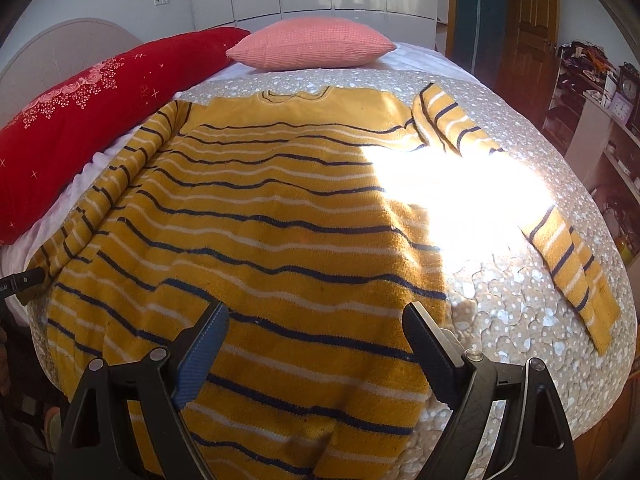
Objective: Fold small clothes
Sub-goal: 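Grasp the other sleeve cuff with the left tool and fold it across the body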
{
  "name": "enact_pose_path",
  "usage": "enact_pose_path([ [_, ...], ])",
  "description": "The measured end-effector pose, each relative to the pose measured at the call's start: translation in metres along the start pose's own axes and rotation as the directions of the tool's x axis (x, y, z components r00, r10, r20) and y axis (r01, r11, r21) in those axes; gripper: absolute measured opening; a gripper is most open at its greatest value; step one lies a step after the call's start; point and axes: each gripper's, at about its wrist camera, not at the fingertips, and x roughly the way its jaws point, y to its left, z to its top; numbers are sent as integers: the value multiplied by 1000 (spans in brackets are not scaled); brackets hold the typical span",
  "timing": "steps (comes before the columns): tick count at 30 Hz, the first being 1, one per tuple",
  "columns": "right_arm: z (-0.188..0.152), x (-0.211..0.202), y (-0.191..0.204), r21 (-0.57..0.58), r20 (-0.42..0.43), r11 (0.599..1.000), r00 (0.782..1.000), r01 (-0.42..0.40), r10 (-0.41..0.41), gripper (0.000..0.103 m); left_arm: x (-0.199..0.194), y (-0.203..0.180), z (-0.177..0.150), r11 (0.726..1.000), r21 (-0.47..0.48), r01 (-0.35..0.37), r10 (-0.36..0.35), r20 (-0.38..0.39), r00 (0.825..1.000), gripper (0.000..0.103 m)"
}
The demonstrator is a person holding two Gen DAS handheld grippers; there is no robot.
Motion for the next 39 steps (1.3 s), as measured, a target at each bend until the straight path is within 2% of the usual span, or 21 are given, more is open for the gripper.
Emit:
enact_pose_path([
  [2, -1, 0, 0, -7, -1, 1000, 1000, 3, -3, 91, 7, -10, 1, 999, 35, -14, 14, -15, 1000, 51],
  [3, -1, 0, 1, -12, -1, 1000, 1000, 6, -6, 91, 5, -11, 3, 999, 33, -10, 11, -13, 1000, 47],
  [4, -1, -1, 0, -16, -1, 1000, 1000, 8, -8, 91, 1, -12, 6, 999, 32, -25, 25, 3, 1000, 25],
  [5, 0, -1, 0, -18, 1, 1000, 1000, 13, -13, 91, -1, -11, 9, 999, 33, -37, 37, 7, 999, 16],
  [7, 1, -2, -3, -17, 8, 1000, 1000, 23, -22, 91, -6, -3, 19, 991, 18, -129, 128, 45, 991, 13],
  [9, 2, -3, -7, -3, 13, 1000, 1000, 26, -26, 91, -8, 11, 32, 969, -3, -247, 246, 63, 967, 13],
  [12, 1, -1, -13, 21, 6, 1000, 1000, 18, -19, 91, -8, 39, 47, 943, -69, -324, 327, 42, 944, 17],
  [14, 0, 1, -16, 34, -2, 999, 1000, 11, -11, 91, -12, 53, 50, 934, -107, -342, 347, 37, 937, 22],
  [17, -2, 3, -19, 48, -7, 999, 1000, 2, -2, 91, -24, 59, 43, 940, -154, -304, 314, 44, 948, 40],
  [21, -2, 2, -24, 62, 3, 998, 1000, -4, 4, 91, -46, 39, 20, 981, -148, -121, 133, 75, 988, 54],
  [23, -2, 1, -29, 80, 8, 997, 1000, -6, 5, 91, -53, 19, 7, 992, -123, -39, 49, 80, 996, 70],
  [25, -4, 2, -37, 102, 7, 995, 1000, -10, 10, 91, -52, -3, -4, 994, -97, 45, -39, 67, 997, 75],
  [27, -8, 2, -44, 122, 4, 992, 1000, -9, 9, 91, -44, -25, -14, 991, -65, 113, -111, 34, 993, 75],
  [31, -21, -1, -63, 163, -1, 987, 1000, -6, 6, 91, -23, -63, -33, 985, -22, 173, -174, -54, 983, 75],
  [33, -28, -3, -72, 176, -10, 984, 1000, -8, 10, 91, -16, -78, -41, 986, -4, 167, -167, -80, 983, 75],
  [34, -31, -3, -76, 183, -15, 983, 1000, -21, 24, 91, -14, -84, -45, 990, 9, 143, -142, -80, 987, 67],
  [35, -35, -3, -78, 189, -16, 981, 999, -43, 47, 91, -15, -89, -47, 992, 25, 127, -125, -76, 989, 51],
  [36, -38, -3, -79, 193, -12, 979, 997, -72, 75, 87, -17, -93, -47, 991, 36, 126, -122, -77, 989, 44],
  [37, -41, -4, -79, 192, -4, 976, 994, -102, 105, 80, -20, -95, -46, 991, 38, 125, -122, -79, 989, 24],
  [38, -43, -5, -77, 184, 2, 975, 991, -129, 131, 55, -22, -95, -44, 994, 40, 99, -96, -80, 992, 11],
  [39, -43, -4, -76, 172, -4, 973, 988, -151, 154, 35, -25, -91, -41, 997, 34, 75, -72, -78, 994, 11],
])
